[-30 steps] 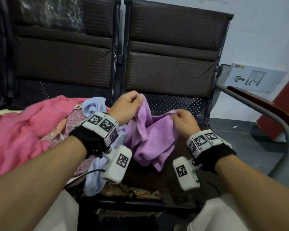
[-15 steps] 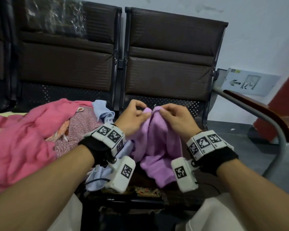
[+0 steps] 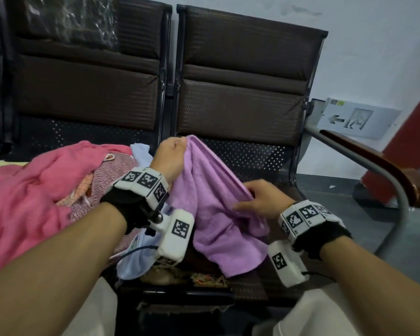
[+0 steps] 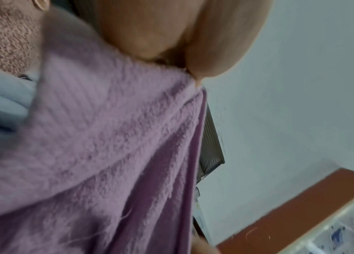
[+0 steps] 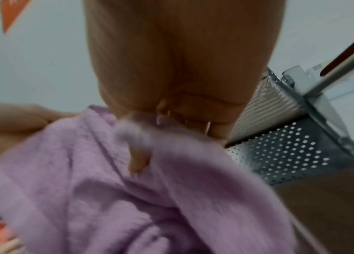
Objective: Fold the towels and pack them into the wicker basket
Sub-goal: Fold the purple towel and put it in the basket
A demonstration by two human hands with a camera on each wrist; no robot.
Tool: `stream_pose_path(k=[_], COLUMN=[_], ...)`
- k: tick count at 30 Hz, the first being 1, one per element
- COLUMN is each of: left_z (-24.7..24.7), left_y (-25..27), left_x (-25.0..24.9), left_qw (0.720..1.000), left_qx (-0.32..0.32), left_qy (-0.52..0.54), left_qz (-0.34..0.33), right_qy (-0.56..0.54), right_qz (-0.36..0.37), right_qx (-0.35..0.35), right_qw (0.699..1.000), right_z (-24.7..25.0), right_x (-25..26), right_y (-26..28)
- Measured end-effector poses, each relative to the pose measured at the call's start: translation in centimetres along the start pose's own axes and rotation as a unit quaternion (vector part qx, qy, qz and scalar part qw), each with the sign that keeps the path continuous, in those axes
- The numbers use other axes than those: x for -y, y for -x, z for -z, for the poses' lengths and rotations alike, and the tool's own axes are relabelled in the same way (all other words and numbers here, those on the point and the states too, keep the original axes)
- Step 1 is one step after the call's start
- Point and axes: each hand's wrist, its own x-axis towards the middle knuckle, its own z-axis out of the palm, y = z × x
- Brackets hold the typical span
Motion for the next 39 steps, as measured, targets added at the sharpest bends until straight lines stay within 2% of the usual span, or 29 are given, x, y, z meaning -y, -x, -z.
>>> stream_pose_path(k=[2, 4, 6, 8, 9, 11, 13, 16, 20, 22, 26, 31, 32, 35, 39], left_z=[0.7, 1.2, 1.5, 1.4, 1.2, 0.9, 0.7, 0.7, 1.1, 1.5, 2.3, 3.1, 3.3, 4.1, 4.5], left_y=[-0.5, -0.8, -0.9, -0.7, -0.5, 0.0, 0.6, 1.4, 2.2, 2.5, 2.5, 2.6, 2.6, 2.3, 2.2], left_x=[-0.1, 0.0, 0.1, 0.3, 0.4, 0.5, 0.5, -0.1, -0.6, -0.7, -0.7, -0.5, -0.6, -0.7, -0.7], left_qw=[0.999, 0.995, 0.992, 0.991, 0.993, 0.995, 0.998, 0.997, 0.982, 0.971, 0.969, 0.964, 0.962, 0.968, 0.965], left_qx=[-0.046, -0.096, -0.129, -0.129, -0.120, -0.096, -0.057, 0.038, 0.167, 0.207, 0.214, 0.228, 0.232, 0.225, 0.246], left_qy=[0.005, -0.002, -0.013, -0.020, -0.018, -0.001, 0.026, 0.069, 0.083, 0.114, 0.125, 0.136, 0.139, 0.112, 0.091], left_qz=[0.007, 0.005, -0.004, -0.010, -0.011, -0.011, -0.004, 0.009, 0.015, 0.028, 0.025, 0.021, 0.024, 0.022, 0.021], right_qy=[0.064, 0.053, -0.011, -0.132, -0.212, -0.371, -0.436, -0.391, -0.296, -0.262, -0.244, -0.320, -0.317, -0.261, -0.144], right_qz=[-0.022, -0.041, -0.039, -0.018, -0.010, -0.001, 0.021, 0.030, 0.027, 0.040, 0.068, 0.052, 0.042, 0.022, 0.098], right_qx=[0.003, 0.007, 0.006, -0.018, -0.033, -0.053, -0.074, -0.085, -0.019, 0.005, -0.033, -0.066, -0.090, -0.173, -0.135], right_qw=[0.998, 0.998, 0.999, 0.991, 0.977, 0.927, 0.897, 0.916, 0.955, 0.964, 0.967, 0.944, 0.943, 0.949, 0.975], right_z=[0.2, 0.5, 0.7, 0.6, 0.5, 0.3, 0.1, -0.6, -2.3, -2.9, -3.2, -3.7, -3.5, -3.1, -3.5], right_x=[-0.5, -0.5, 0.1, 1.3, 2.0, 3.4, 4.4, 4.9, 4.8, 5.0, 5.8, 6.9, 6.9, 6.2, 6.1], right_y=[0.1, 0.2, 0.3, 0.4, 0.4, 0.3, 0.1, -0.5, -1.2, -1.5, -2.4, -2.8, -3.0, -3.5, -3.0])
